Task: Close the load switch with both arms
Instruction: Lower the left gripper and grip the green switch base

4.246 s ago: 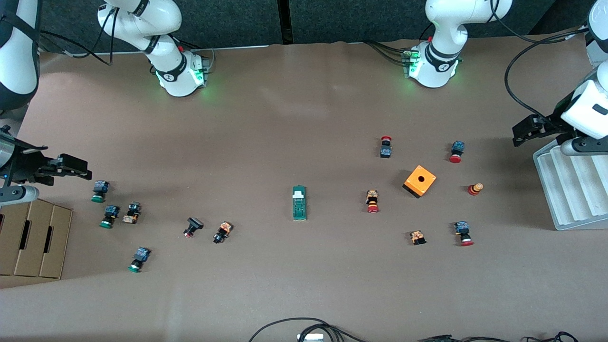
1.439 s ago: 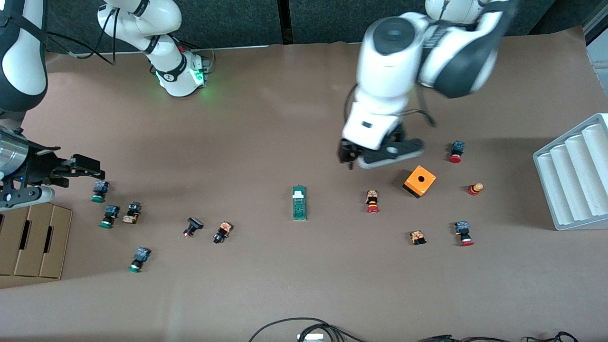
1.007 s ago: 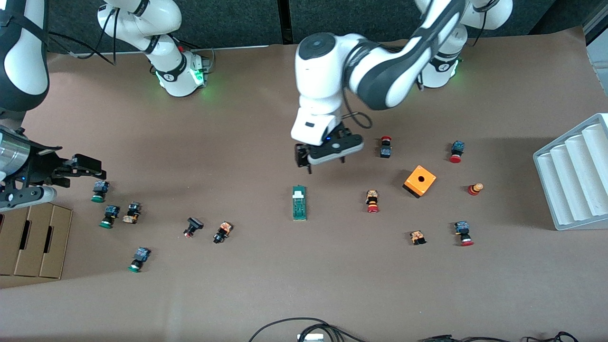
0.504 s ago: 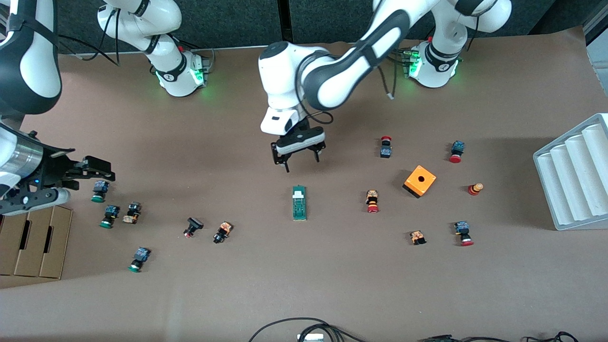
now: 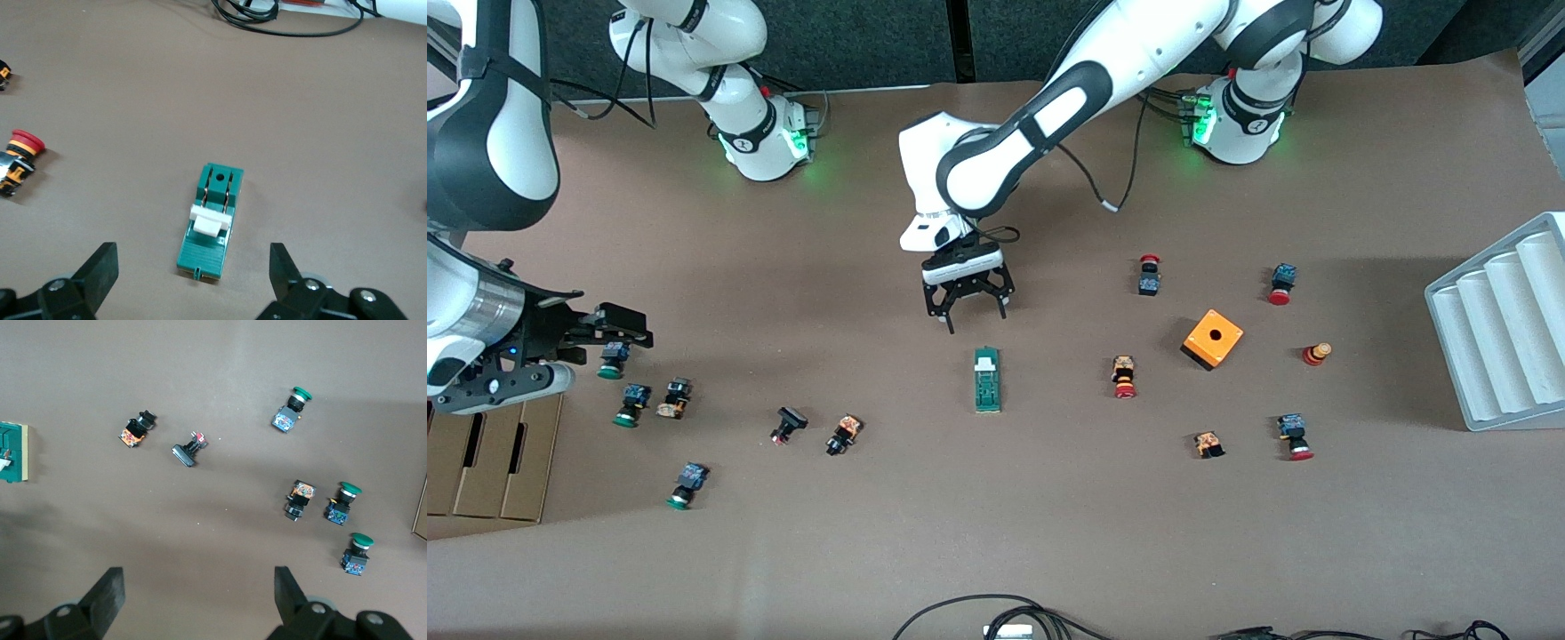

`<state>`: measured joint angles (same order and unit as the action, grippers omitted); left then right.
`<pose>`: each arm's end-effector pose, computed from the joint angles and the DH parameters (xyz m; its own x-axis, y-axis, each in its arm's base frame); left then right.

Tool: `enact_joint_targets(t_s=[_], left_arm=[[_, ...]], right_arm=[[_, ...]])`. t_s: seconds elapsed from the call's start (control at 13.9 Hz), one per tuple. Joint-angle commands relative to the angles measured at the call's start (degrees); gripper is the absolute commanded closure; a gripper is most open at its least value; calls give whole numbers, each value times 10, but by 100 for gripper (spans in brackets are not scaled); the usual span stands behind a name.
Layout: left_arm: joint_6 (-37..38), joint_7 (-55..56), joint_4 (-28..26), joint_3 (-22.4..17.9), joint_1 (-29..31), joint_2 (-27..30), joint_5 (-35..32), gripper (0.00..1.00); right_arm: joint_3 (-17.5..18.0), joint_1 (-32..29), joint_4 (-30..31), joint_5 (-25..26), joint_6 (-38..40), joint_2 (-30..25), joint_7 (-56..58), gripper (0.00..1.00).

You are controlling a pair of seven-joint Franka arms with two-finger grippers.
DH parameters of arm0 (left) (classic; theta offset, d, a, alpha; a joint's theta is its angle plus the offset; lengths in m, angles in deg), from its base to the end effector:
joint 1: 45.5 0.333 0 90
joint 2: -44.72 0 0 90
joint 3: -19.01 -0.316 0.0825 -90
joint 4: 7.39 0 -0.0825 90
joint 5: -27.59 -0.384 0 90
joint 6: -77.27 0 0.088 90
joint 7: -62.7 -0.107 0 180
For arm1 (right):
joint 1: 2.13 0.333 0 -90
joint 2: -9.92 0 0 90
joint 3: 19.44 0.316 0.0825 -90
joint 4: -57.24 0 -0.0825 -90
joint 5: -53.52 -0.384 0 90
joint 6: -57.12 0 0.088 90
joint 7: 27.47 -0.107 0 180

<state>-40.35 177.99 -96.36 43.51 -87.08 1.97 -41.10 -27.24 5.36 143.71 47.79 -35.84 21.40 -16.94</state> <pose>0.3721 -0.5976 0.2376 0.7263 0.1973 0.6585 0.2687 -0.9632 -0.0078 0.6136 0.0142 0.5419 0.9825 0.1723 -0.0707 0.1660 -0.9823 -0.0864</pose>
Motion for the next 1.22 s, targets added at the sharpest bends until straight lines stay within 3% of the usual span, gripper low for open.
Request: enact_joint_targets(t_s=[0.0, 0.43, 0.72, 1.15], left_arm=[[-4, 45, -10, -6, -24, -14, -53, 0], [37, 237, -44, -9, -28, -80, -277, 0], [55, 242, -30, -9, -28, -115, -322, 0], [85, 278, -15, -22, -39, -150, -381, 3]], right_arm=[[-2, 4, 8, 5, -6, -2, 5, 0], [14, 4, 32, -23, -15, 3, 62, 0], [15, 7, 55, -24, -50, -2, 192, 0], [24, 18, 80, -24, -59, -7, 240, 0]])
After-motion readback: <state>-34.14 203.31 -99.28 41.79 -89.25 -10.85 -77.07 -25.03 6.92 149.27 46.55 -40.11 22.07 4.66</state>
